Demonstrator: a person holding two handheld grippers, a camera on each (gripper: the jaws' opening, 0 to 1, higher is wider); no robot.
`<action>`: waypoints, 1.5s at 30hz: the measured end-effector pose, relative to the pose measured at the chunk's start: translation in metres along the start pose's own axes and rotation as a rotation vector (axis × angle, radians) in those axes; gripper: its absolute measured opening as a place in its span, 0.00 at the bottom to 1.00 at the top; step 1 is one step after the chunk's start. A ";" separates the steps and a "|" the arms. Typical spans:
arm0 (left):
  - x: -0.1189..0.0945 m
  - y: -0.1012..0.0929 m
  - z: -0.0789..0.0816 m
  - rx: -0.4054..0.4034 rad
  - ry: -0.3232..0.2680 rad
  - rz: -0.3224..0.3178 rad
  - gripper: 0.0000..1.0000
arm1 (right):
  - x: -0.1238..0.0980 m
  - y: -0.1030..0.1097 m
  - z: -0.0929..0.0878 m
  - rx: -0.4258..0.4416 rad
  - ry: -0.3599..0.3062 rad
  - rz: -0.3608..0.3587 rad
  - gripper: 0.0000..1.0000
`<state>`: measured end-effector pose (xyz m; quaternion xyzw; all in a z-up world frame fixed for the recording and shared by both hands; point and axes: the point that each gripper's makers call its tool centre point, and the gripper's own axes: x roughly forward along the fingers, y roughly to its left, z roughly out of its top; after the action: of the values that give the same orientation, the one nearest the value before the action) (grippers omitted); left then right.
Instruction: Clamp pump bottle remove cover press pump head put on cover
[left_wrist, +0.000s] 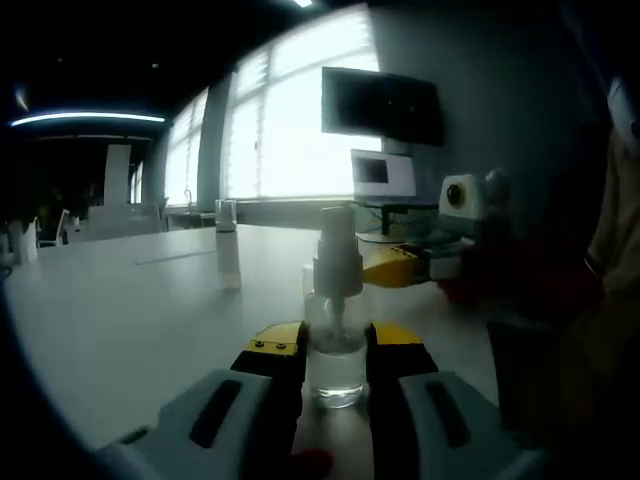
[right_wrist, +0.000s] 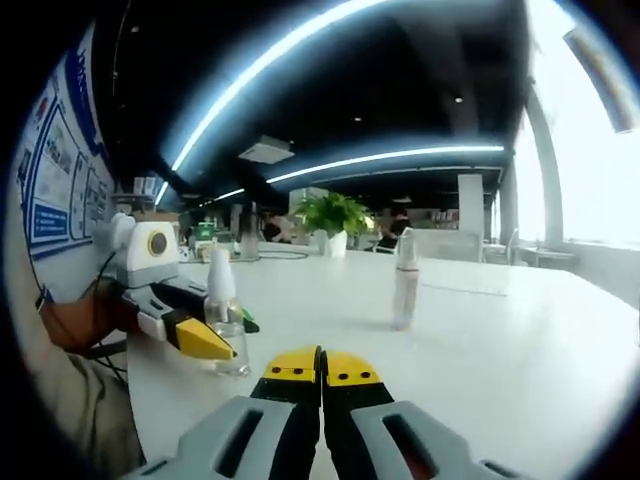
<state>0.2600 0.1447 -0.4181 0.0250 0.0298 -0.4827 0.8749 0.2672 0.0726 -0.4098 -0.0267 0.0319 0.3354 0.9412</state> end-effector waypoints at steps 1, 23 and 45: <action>0.000 0.000 0.000 0.000 0.000 0.000 0.15 | 0.000 0.000 -0.001 0.000 0.001 0.002 0.00; 0.000 0.000 0.000 0.007 0.002 -0.001 0.15 | -0.001 -0.003 -0.007 0.013 -0.005 0.027 0.00; 0.001 -0.001 -0.002 0.007 0.010 -0.004 0.15 | -0.002 0.000 -0.006 0.013 -0.009 0.034 0.00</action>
<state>0.2592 0.1433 -0.4205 0.0305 0.0323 -0.4845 0.8736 0.2660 0.0707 -0.4160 -0.0187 0.0304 0.3513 0.9356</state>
